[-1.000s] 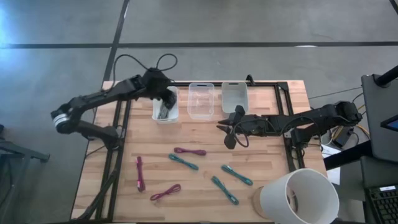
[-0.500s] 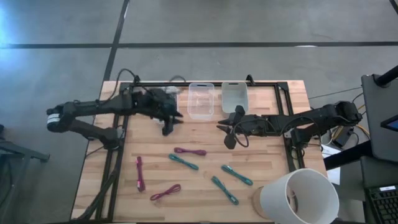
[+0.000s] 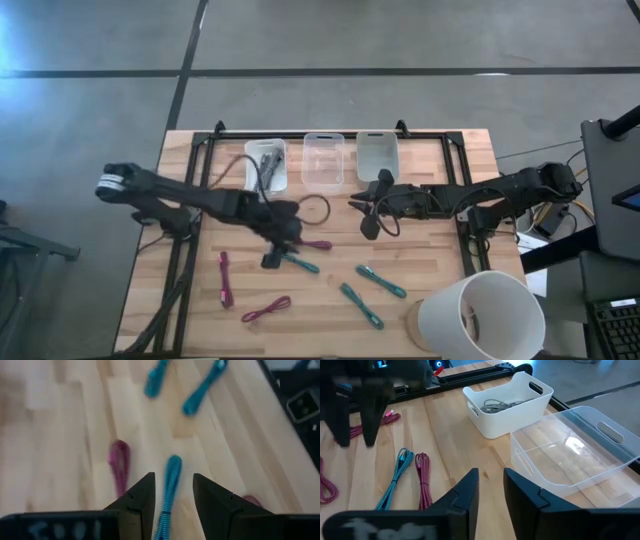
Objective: Pick & Place USB Port
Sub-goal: Put the top left blue charger cable into the transparent bin
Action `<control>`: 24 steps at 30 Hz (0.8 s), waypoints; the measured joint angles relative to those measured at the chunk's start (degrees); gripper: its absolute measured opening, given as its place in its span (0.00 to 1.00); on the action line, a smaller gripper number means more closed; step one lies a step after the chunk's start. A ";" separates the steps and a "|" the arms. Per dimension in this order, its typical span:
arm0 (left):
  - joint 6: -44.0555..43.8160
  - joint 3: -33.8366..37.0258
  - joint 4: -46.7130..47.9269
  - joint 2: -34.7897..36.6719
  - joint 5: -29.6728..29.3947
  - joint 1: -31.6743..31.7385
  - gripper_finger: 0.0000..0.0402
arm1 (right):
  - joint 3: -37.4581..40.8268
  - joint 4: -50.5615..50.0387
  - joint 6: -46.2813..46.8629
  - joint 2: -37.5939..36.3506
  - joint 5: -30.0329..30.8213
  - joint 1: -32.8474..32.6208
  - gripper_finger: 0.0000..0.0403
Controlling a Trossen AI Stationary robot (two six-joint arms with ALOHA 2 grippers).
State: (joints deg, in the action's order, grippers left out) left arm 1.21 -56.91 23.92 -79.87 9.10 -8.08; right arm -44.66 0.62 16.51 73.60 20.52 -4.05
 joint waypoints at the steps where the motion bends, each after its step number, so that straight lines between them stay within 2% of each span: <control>1: -0.04 0.10 0.02 -1.02 -0.05 -0.49 0.31 | 0.00 0.00 0.00 -0.02 0.02 0.00 0.22; 7: -2.43 1.05 -0.67 -7.27 -0.20 -1.79 0.31 | 0.00 0.00 0.00 0.00 0.02 0.00 0.22; 14: -2.77 2.21 -7.99 -14.07 -0.08 -1.79 0.31 | 0.09 0.00 0.00 0.00 0.02 -0.02 0.19; 24: -2.86 2.54 -8.95 -20.18 0.23 -1.79 0.31 | 0.22 -0.30 -0.01 0.00 0.03 -0.02 0.21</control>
State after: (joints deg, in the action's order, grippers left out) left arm -1.65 -54.37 14.96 -100.05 9.33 -9.87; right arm -44.45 0.33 16.50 73.60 20.55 -4.08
